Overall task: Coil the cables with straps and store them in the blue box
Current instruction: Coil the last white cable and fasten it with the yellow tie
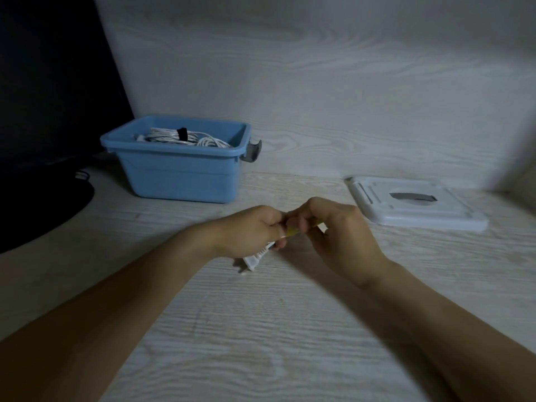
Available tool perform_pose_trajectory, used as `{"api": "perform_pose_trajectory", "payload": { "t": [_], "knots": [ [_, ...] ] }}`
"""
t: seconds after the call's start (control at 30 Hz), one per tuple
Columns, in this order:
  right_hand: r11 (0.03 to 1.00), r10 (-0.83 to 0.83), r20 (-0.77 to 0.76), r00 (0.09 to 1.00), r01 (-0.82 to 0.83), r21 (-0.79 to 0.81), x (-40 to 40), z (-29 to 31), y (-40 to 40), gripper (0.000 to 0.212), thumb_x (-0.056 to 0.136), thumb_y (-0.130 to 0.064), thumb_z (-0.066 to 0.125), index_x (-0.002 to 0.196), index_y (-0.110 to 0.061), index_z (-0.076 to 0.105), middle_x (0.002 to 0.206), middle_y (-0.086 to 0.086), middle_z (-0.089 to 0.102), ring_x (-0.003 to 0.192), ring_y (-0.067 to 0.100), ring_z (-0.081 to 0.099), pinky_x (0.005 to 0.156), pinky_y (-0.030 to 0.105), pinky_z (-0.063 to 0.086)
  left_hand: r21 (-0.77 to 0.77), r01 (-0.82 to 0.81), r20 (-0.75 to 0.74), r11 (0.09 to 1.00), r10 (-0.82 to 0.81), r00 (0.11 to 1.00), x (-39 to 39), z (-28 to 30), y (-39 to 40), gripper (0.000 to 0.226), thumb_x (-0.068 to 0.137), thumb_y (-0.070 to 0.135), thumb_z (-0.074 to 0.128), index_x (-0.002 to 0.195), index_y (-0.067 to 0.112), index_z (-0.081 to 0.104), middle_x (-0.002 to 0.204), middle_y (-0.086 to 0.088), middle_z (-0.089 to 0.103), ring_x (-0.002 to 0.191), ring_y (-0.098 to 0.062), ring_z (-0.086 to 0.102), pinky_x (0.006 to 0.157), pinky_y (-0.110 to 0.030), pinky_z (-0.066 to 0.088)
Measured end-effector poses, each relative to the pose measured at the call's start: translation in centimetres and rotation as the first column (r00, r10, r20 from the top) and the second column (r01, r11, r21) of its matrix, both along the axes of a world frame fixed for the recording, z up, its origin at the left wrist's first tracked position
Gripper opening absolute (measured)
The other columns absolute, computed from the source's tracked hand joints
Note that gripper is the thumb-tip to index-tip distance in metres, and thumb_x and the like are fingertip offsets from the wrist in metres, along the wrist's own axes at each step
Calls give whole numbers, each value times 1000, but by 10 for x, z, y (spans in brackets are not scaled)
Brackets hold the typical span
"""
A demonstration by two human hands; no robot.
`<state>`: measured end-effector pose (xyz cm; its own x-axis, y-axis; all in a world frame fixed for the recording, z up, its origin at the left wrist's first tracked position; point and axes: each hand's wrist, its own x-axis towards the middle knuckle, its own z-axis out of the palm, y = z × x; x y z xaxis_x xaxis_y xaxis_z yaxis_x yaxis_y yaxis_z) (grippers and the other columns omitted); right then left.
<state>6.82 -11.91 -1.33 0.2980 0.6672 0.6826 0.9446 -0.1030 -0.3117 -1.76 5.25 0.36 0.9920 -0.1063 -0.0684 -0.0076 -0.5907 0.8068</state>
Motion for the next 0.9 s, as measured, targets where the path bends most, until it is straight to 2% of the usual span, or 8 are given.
{"api": "perform_pose_trajectory", "payload": {
  "t": [0.1,0.17,0.27,0.37,0.53,0.63,0.8,0.9],
  "knots": [
    [999,29,-4,1000,-29,27,0,1,-3,29,72,14,63,77,-14,59,86,0,74,80,15,70,66,37,55,17,4,4,1000,-4,1000,-1,4,0,30,103,26,49,77,16,61,61,13,57,56,-1,50,58,-14,40],
    [998,51,43,998,-53,32,0,3,-2,25,75,13,63,78,-11,61,85,2,71,78,19,69,64,40,55,6,0,44,1000,0,999,-1,6,4,28,100,29,54,82,13,68,66,7,64,62,-3,55,63,-17,43],
    [992,127,287,950,-123,-31,-6,7,1,20,81,11,64,80,-9,65,86,7,68,82,26,66,65,42,53,-60,-16,63,998,20,998,-1,6,14,26,96,28,59,97,7,74,92,-14,73,81,-14,64,81,-30,51],
    [991,134,421,897,-118,-62,-8,9,2,18,89,7,59,79,-7,66,86,7,69,85,29,67,71,42,51,-28,22,42,999,-21,999,-3,7,13,19,95,24,63,94,9,75,91,-9,75,81,-9,66,77,-22,51],
    [988,109,306,946,-68,-141,-10,4,2,16,86,0,49,84,-5,65,79,4,64,67,25,60,58,40,50,153,79,-16,985,-78,997,-4,12,12,27,93,37,63,80,16,73,73,9,70,68,-1,61,69,-17,45],
    [988,79,221,972,-47,-147,-17,5,6,17,79,-5,47,83,-9,63,78,1,63,64,20,58,54,38,48,155,120,-74,981,-109,991,-7,14,17,26,95,36,62,76,20,71,74,10,70,69,-1,61,71,-21,45],
    [996,13,46,999,-9,-85,-16,3,10,16,73,-5,51,80,-13,62,78,-4,66,67,15,61,58,36,50,146,105,-63,984,-96,993,-8,11,20,19,95,26,63,90,12,74,87,0,75,84,-16,69,90,-41,53],
    [998,-33,-51,998,30,-58,-15,4,12,15,72,-15,47,76,-15,62,77,-5,68,68,9,60,60,25,47,42,8,-33,999,-6,999,-5,4,18,16,93,19,66,102,8,74,91,-3,77,94,-22,72,94,-42,54]
  ]
}}
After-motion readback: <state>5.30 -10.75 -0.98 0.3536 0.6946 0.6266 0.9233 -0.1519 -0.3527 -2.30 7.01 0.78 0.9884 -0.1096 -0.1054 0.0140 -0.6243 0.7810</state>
